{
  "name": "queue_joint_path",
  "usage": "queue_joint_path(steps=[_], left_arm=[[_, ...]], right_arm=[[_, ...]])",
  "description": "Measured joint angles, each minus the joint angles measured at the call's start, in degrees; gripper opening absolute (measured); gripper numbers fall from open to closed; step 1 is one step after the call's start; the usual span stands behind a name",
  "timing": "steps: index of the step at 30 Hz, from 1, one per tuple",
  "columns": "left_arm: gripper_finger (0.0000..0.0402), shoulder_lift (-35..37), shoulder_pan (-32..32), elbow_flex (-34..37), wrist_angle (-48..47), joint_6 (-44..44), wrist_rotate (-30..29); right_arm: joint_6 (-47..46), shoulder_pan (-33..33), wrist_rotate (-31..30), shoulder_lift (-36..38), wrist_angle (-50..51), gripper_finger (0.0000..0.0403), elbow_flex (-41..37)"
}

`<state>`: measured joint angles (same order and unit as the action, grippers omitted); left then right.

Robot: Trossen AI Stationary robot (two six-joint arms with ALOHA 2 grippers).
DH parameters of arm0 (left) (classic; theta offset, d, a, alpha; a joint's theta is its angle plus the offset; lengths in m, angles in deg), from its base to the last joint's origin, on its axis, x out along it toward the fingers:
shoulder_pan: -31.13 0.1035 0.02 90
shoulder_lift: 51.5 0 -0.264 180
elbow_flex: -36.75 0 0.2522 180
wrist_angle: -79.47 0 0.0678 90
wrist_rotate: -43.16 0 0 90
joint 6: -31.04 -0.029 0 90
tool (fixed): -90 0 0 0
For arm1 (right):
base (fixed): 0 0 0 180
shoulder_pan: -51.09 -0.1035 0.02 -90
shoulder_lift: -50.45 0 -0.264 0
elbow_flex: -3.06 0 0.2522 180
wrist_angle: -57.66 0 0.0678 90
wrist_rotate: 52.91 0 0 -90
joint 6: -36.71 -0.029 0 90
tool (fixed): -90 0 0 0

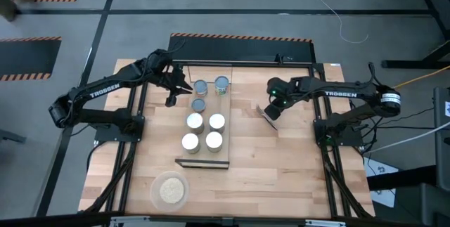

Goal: Pick and place cans onto a shelf
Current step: Put the canned dice tomatoes on the shelf

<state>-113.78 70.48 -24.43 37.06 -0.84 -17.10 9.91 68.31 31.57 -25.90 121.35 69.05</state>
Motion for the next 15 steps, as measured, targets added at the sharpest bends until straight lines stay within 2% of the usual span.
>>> queue_joint_path(steps=[7,15], left_arm=[[0.0065,0.00,0.00,0.00,0.12,0.20,0.00],[0.0065,0.00,-0.02,0.00,0.05,0.20,-0.02]], right_arm=[[0.01,-0.01,-0.03,-2.49,-1.69,0.0052,0.01],[-0.02,-0.02,-2.89,-4.73,-2.58,0.0052,0.02]])
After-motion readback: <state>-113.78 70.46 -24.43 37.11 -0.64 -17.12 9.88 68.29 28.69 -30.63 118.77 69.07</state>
